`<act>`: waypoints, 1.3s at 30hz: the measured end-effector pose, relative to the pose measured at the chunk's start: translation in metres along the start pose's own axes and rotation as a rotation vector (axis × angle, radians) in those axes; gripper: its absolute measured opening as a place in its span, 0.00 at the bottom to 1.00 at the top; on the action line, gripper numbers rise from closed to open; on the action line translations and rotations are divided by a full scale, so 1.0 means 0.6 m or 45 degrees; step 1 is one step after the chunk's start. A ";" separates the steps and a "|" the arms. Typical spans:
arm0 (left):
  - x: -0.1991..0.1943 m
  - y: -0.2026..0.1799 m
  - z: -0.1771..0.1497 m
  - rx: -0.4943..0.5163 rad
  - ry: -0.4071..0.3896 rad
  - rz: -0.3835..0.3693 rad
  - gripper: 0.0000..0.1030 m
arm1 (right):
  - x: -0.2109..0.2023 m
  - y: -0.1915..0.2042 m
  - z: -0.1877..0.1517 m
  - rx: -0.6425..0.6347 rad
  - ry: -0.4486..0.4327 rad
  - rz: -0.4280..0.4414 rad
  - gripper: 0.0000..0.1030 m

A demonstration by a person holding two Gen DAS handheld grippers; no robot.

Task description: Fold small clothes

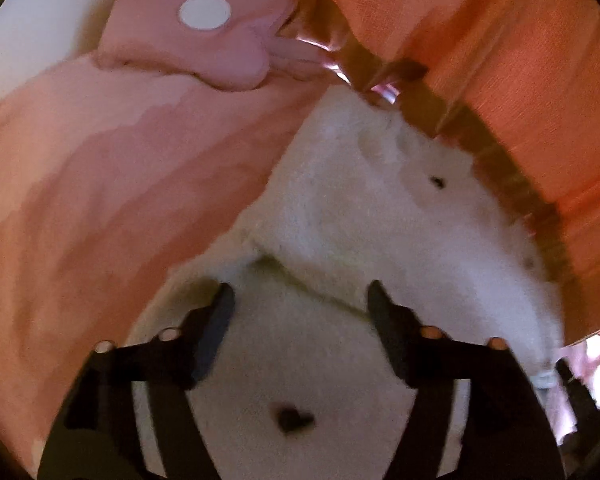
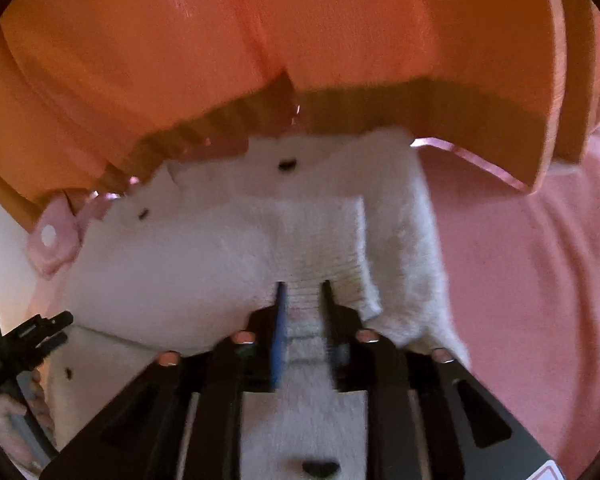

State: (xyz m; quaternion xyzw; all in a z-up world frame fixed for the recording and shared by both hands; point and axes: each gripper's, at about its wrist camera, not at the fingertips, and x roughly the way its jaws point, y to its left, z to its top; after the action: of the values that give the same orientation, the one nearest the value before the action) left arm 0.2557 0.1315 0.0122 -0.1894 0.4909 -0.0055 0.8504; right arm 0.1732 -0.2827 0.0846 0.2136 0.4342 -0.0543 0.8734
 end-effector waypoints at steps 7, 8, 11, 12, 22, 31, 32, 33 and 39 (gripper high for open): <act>-0.126 0.071 -0.097 0.172 0.075 -0.003 0.91 | -0.141 -0.061 -0.134 0.017 0.222 -0.028 0.68; -0.134 0.087 -0.118 0.184 0.122 -0.007 0.91 | -0.153 -0.073 -0.162 -0.011 0.302 -0.055 0.68; -0.144 0.136 -0.177 0.172 0.301 0.007 0.91 | -0.175 -0.111 -0.232 0.032 0.503 -0.036 0.68; -0.147 0.148 -0.192 0.159 0.344 -0.002 0.91 | -0.178 -0.120 -0.247 0.062 0.550 -0.002 0.68; -0.175 0.151 -0.239 0.083 0.374 -0.116 0.80 | -0.162 -0.090 -0.283 0.192 0.674 0.154 0.70; -0.274 0.140 -0.244 0.140 0.260 -0.203 0.07 | -0.261 -0.047 -0.269 0.071 0.386 0.235 0.08; -0.299 0.139 -0.244 0.162 0.232 -0.220 0.07 | -0.296 -0.042 -0.268 0.042 0.326 0.238 0.07; -0.313 0.134 -0.242 0.173 0.215 -0.231 0.07 | -0.316 -0.040 -0.268 0.025 0.292 0.235 0.07; -0.415 0.155 -0.284 0.259 0.167 -0.297 0.00 | -0.399 -0.074 -0.312 0.024 0.258 0.252 0.06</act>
State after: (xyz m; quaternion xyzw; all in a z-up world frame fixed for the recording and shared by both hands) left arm -0.0325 0.2123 0.1133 -0.1571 0.5170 -0.1662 0.8249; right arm -0.1245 -0.2659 0.1579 0.2680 0.4964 0.0496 0.8242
